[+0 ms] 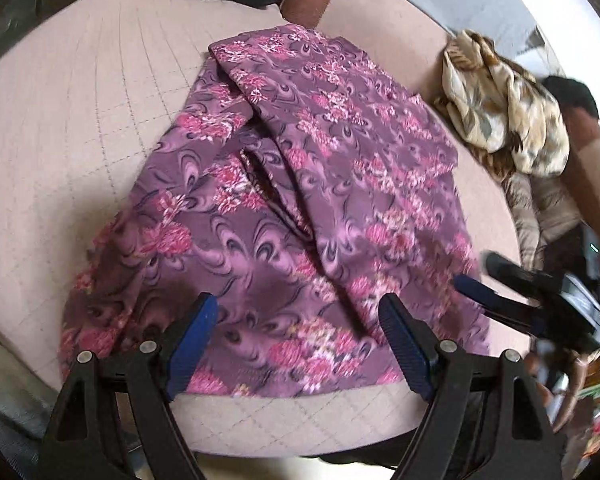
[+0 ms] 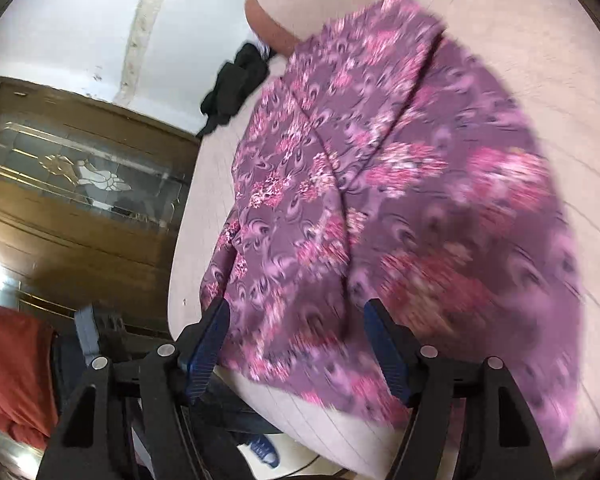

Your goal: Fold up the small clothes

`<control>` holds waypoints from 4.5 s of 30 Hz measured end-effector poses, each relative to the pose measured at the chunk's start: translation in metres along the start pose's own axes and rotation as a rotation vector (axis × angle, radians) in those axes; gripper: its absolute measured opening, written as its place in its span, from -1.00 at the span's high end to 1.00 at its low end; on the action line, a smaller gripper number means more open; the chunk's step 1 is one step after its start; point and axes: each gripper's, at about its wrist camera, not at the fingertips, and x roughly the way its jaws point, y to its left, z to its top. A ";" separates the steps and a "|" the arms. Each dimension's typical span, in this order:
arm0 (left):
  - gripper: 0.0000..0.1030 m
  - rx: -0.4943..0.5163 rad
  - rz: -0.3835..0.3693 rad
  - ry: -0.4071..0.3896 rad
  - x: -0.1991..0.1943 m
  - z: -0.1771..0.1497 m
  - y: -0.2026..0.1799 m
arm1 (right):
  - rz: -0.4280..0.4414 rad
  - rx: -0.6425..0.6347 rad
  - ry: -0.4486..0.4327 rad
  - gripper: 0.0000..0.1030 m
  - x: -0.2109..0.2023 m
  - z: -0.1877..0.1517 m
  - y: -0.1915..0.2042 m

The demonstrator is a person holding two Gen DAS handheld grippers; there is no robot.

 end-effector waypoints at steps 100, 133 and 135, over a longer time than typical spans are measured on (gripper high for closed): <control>-0.12 -0.080 0.066 0.062 0.211 0.429 0.030 | -0.380 -0.028 -0.148 0.23 0.059 0.402 -0.102; 0.65 0.088 0.231 -0.104 -0.039 0.037 -0.008 | -0.309 0.140 -0.248 0.81 -0.080 0.003 -0.042; 0.19 0.065 0.169 -0.113 -0.055 0.030 -0.005 | -0.268 0.145 -0.292 0.66 -0.095 -0.003 -0.039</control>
